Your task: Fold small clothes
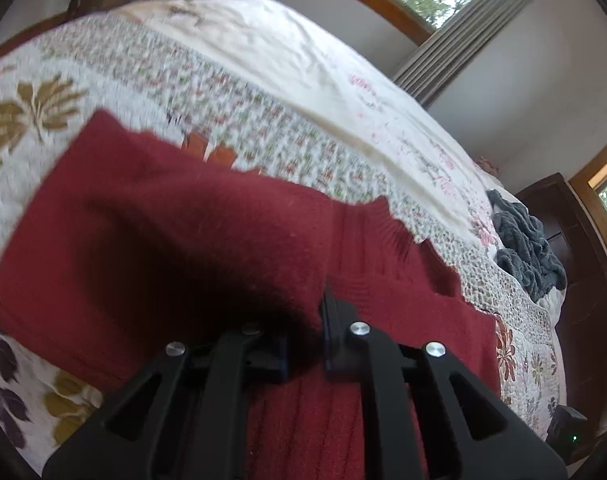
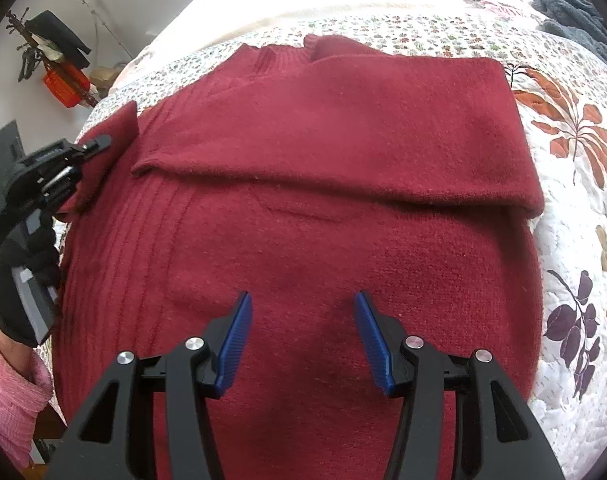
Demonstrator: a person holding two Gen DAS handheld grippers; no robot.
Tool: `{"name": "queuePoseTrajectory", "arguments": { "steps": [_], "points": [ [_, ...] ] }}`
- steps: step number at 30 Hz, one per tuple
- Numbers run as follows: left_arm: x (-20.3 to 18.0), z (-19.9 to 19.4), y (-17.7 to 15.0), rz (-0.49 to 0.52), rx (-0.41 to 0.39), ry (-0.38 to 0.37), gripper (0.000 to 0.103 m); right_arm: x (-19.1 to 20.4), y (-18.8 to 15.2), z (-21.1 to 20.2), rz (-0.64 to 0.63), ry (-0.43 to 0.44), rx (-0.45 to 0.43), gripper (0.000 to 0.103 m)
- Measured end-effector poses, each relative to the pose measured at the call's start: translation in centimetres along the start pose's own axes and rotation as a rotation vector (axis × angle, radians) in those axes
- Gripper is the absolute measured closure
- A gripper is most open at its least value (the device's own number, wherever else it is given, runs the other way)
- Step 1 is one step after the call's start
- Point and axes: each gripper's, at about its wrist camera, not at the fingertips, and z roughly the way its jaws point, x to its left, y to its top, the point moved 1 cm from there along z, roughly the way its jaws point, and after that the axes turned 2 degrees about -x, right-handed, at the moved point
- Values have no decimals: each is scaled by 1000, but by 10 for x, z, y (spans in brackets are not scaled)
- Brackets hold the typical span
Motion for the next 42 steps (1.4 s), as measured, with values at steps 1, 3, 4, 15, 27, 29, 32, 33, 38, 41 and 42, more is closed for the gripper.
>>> {"name": "queuePoseTrajectory", "arguments": {
  "steps": [1,3,4,15,27,29,32,33,38,41,42],
  "points": [
    [2,3,-1,-4,9,3,93,0,0,1,1,1,1,49],
    [6,9,-3,-7,33,10,92,-1,0,1,1,0,2,49],
    [9,13,-5,-11,51,15,91,0,0,2,1,-1,4,49],
    [25,-68,-8,34,7,-6,74,20,25,-2,-14,40,14,49],
    [59,-13,34,15,91,126,78,118,87,14,-125,154,41,49],
    [60,-9,30,45,86,135,77,130,94,21,-136,166,58,49],
    [58,-10,29,75,85,129,77,151,106,39,-145,178,86,49],
    [60,-16,31,57,75,108,77,158,111,46,-142,187,98,49],
    [70,-64,47,11,-48,90,69,183,132,83,-80,261,166,49],
    [73,-84,52,38,-85,106,69,192,139,108,-30,291,207,49],
    [75,-91,53,47,-92,111,68,194,142,117,-11,299,222,49]
  ]
}}
